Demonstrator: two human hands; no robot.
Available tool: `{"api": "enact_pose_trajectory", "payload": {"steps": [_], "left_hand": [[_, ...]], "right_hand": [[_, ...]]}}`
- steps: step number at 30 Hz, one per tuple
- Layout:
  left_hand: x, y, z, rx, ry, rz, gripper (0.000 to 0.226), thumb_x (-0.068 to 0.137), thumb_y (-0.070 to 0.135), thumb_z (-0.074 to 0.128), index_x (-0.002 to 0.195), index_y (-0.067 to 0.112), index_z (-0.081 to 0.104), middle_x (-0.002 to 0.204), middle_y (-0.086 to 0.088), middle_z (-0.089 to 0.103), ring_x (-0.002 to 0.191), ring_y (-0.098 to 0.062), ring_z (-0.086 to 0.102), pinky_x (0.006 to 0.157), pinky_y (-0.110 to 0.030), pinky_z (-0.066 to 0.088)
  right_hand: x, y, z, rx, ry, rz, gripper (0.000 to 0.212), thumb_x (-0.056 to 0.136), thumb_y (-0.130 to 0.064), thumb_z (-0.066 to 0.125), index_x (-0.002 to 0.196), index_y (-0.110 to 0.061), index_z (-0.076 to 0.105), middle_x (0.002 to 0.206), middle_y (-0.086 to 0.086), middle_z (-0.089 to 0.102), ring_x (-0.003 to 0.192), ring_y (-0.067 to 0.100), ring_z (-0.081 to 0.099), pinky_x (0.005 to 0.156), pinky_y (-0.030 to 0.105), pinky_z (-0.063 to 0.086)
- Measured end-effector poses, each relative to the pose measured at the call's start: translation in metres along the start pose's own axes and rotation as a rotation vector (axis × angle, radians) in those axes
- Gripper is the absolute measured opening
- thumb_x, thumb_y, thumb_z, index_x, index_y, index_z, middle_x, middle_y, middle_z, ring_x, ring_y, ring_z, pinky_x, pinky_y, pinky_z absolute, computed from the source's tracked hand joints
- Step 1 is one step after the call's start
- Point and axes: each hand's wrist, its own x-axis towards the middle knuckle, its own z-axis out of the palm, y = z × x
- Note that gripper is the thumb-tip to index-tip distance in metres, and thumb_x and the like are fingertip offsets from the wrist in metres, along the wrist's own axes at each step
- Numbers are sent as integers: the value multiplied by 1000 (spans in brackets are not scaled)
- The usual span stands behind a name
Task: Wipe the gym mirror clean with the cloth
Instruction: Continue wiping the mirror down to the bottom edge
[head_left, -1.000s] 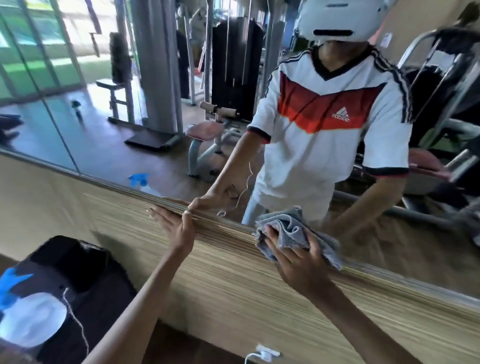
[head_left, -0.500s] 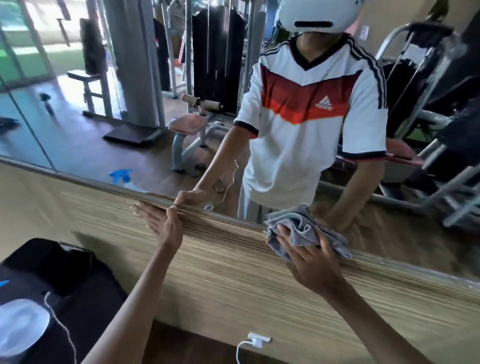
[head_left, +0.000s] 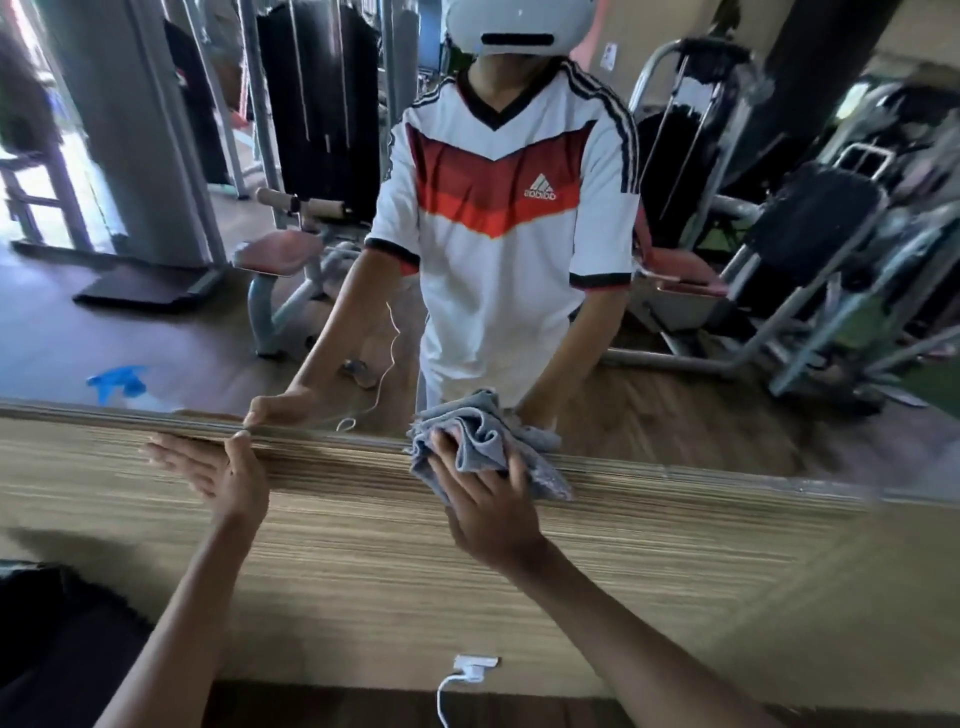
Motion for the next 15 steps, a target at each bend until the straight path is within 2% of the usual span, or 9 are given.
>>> {"api": "enact_pose_trajectory", "payload": {"steps": [4, 7, 12, 15], "left_hand": [[-5, 7, 18, -33, 127, -84, 73, 101, 18, 33, 156, -2, -10, 165, -19, -16, 154, -32, -13, 122, -37, -4], [-35, 20, 47, -82, 166, -93, 67, 103, 10, 30, 156, -4, -9, 164, -21, -16, 154, -30, -13, 119, -29, -5], [-121, 29, 113, -68, 146, -78, 69, 102, 9, 32, 156, -5, -9, 163, -24, -18, 154, -33, -11, 120, -31, -2], [-162, 34, 146, -56, 115, -23, 77, 95, 21, 32, 156, -5, -7, 163, -27, -16, 153, -37, -11, 122, -39, -1]], "right_hand": [[4, 7, 3, -21, 12, -106, 52, 93, -17, 48, 145, -13, 50, 157, 1, 38, 140, 19, 42, 122, 48, 15], [-2, 29, 3, -68, 42, -202, 53, 95, -18, 49, 147, -12, 47, 156, 2, 39, 135, 17, 45, 123, 47, 12], [-42, 84, -6, -44, 90, -233, 54, 94, -18, 51, 147, -11, 47, 156, 2, 40, 137, 17, 45, 123, 46, 16], [-85, 142, -17, -67, 151, -197, 55, 91, -24, 57, 144, -12, 51, 155, 2, 40, 135, 17, 47, 122, 46, 18]]}}
